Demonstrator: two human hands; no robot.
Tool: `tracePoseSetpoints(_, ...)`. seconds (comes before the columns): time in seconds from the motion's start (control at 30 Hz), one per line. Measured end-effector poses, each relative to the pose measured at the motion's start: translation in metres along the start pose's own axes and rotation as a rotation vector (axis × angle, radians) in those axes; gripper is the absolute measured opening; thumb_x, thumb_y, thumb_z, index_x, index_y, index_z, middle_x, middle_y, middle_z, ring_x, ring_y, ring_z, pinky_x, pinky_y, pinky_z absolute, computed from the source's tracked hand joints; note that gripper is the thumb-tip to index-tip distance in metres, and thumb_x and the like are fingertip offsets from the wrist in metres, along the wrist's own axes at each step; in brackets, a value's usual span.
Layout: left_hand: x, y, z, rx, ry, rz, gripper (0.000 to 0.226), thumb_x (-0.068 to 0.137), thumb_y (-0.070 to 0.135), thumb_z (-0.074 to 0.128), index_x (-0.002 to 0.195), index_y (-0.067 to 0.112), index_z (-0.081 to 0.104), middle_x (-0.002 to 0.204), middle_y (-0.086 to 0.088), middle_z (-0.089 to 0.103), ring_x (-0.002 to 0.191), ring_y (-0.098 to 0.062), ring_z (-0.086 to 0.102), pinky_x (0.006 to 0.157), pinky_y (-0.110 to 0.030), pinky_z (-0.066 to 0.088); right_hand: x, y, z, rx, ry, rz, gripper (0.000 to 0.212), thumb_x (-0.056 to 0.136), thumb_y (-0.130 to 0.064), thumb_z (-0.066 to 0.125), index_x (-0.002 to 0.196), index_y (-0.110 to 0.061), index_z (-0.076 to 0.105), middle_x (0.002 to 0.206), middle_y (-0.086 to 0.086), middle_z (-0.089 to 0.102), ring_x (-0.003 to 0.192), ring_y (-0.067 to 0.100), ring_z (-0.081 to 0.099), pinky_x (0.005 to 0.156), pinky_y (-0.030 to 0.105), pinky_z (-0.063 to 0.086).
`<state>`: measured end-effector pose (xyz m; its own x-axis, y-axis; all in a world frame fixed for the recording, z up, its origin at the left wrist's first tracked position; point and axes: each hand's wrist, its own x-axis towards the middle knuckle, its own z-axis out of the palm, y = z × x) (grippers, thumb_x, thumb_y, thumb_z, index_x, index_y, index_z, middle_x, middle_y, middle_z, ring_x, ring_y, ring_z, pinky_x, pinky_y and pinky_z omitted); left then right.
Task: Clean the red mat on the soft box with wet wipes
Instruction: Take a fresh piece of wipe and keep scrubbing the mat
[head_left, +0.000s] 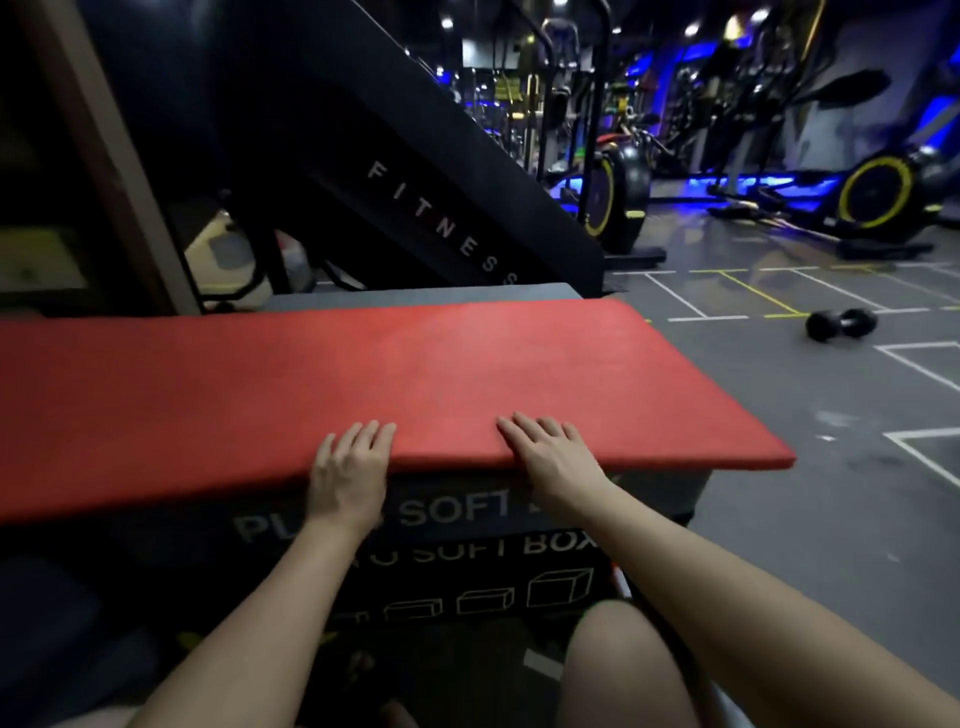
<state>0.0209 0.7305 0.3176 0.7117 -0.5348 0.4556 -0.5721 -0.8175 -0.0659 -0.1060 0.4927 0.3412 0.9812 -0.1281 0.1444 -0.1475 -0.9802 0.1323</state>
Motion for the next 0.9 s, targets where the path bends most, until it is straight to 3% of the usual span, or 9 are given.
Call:
tracePoseSetpoints(0.13,0.012,-0.006,-0.04,-0.066,0.177,0.025,0.053,0.064,-0.01,0.077,0.114,0.007,0.072,0.105,-0.013,0.075,0.096,-0.034,0.071,0.082,-0.047,0.054,-0.01,-0.004,-0.026,0.035,0.242,0.089,0.072,0.079,-0.01,0.061,0.146,-0.016,0.036,0.151,0.004,0.041,0.135,0.027,0.041,0.109,0.045,0.034)
tracePoseSetpoints(0.27,0.006,-0.015,-0.081,-0.09,0.375,0.038,0.05,0.071,-0.012,0.068,0.117,0.008,0.072,0.105,-0.013,0.074,0.094,-0.036,0.07,0.083,-0.048,0.051,-0.03,-0.016,-0.065,0.002,0.494,0.102,0.043,0.079,-0.023,0.062,0.121,-0.015,0.058,0.12,0.005,0.064,0.106,0.03,0.061,0.093,0.044,0.043)
tracePoseSetpoints(0.4,-0.003,-0.015,-0.13,-0.07,0.606,-0.032,0.047,0.08,-0.004,0.067,0.122,0.016,0.069,0.112,-0.012,0.064,0.102,-0.037,0.06,0.096,-0.056,0.039,-0.052,-0.034,-0.118,-0.031,0.717,0.138,0.032,0.078,-0.032,0.059,0.106,-0.017,0.062,0.104,0.002,0.065,0.098,0.029,0.059,0.094,0.043,0.039)
tracePoseSetpoints(0.53,0.005,0.002,-0.194,-0.165,0.726,-0.201,0.054,0.079,0.001,0.067,0.126,0.027,0.065,0.122,-0.008,0.056,0.116,-0.036,0.05,0.102,-0.06,0.03,-0.068,-0.037,-0.186,-0.12,1.008,0.088,0.027,0.082,-0.028,0.061,0.107,-0.019,0.062,0.109,0.001,0.061,0.103,0.026,0.057,0.098,0.042,0.036)
tracePoseSetpoints(0.63,0.025,0.011,-0.249,-0.192,0.816,-0.183,0.059,0.078,0.001,0.06,0.129,0.031,0.062,0.125,-0.007,0.056,0.118,-0.037,0.048,0.103,-0.062,0.03,-0.072,-0.016,-0.234,-0.238,1.211,0.066,0.038,0.087,-0.024,0.061,0.124,-0.014,0.059,0.125,0.005,0.058,0.115,0.028,0.054,0.104,0.045,0.035)
tracePoseSetpoints(0.73,0.051,0.022,-0.297,-0.185,0.984,-0.118,0.056,0.085,0.007,0.056,0.135,0.032,0.061,0.123,-0.008,0.058,0.116,-0.034,0.045,0.104,-0.06,0.029,-0.069,0.004,-0.275,-0.238,1.359,0.123,0.054,0.089,-0.012,0.055,0.142,-0.01,0.046,0.142,0.011,0.042,0.134,0.034,0.039,0.117,0.05,0.019)
tracePoseSetpoints(0.83,0.083,0.023,-0.332,-0.076,1.15,0.052,0.056,0.09,0.017,0.076,0.141,0.03,0.058,0.121,-0.008,0.059,0.11,-0.031,0.05,0.1,-0.053,0.027,-0.064,0.018,-0.319,-0.199,1.383,0.206,0.071,0.086,-0.006,0.064,0.15,-0.007,0.034,0.157,0.015,0.026,0.148,0.036,0.019,0.122,0.051,0.005)
tracePoseSetpoints(0.9,0.105,0.019,-0.349,0.001,1.221,0.127,0.056,0.094,0.026,0.073,0.146,0.03,0.052,0.121,-0.009,0.06,0.109,-0.031,0.053,0.098,-0.052,0.028,-0.055,0.024,-0.338,-0.176,1.366,0.216,0.084,0.081,-0.005,0.071,0.153,-0.004,0.026,0.16,0.017,0.018,0.15,0.035,0.008,0.122,0.05,0.004)
